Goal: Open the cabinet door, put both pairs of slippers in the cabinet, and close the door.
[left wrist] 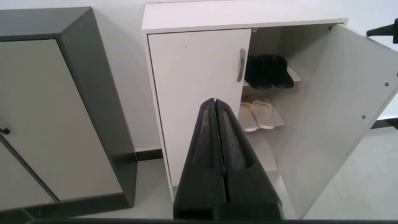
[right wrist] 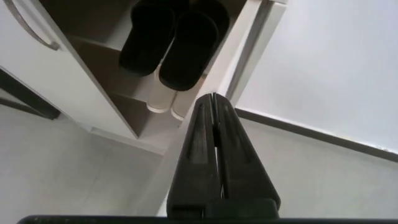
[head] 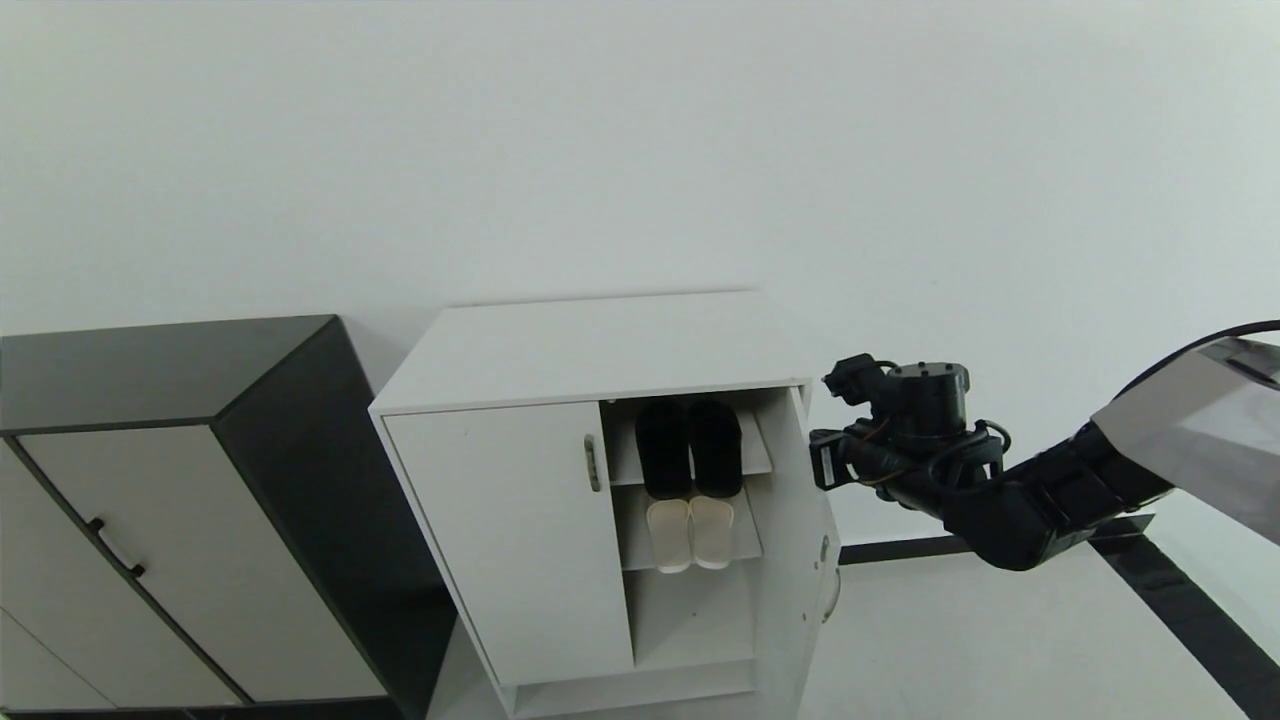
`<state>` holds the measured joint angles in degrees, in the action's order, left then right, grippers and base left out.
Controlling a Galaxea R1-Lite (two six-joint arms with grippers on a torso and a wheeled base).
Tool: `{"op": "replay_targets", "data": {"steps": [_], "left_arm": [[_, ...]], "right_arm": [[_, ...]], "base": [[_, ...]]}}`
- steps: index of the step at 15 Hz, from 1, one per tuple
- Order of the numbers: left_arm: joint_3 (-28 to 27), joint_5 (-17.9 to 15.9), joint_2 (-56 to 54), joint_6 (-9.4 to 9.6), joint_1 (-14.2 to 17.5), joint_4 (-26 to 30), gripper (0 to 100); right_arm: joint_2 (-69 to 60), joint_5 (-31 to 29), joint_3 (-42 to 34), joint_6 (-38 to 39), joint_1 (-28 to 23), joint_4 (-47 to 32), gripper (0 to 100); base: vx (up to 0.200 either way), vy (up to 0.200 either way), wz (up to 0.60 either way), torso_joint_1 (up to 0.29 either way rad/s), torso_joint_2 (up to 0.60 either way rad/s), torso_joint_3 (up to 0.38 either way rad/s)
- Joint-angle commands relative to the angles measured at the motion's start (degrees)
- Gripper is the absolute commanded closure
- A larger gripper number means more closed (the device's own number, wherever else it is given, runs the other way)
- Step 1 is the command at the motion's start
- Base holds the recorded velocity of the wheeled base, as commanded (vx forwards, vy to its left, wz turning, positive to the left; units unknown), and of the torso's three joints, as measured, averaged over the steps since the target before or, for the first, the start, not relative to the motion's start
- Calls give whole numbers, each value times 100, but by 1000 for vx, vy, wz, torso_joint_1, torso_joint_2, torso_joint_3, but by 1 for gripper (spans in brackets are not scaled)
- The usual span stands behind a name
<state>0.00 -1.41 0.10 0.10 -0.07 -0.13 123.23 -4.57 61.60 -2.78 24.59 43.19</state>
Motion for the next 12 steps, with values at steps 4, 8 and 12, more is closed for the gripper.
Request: {"op": "replay_targets", "data": {"steps": [4, 8, 12], "left_arm": [[0, 1, -1, -1, -1, -4, 100], [0, 1, -1, -1, -1, -4, 100], [0, 1, -1, -1, -1, -4, 100]], "right_arm": [[183, -9, -8, -38, 46, -4, 100], [201, 0, -52, -12, 292, 5, 100], [394, 18, -183, 41, 688, 348, 100]], "base": [[0, 0, 0, 0, 0, 0], [0, 0, 0, 0, 0, 0], [0, 0, 0, 0, 0, 0]]}}
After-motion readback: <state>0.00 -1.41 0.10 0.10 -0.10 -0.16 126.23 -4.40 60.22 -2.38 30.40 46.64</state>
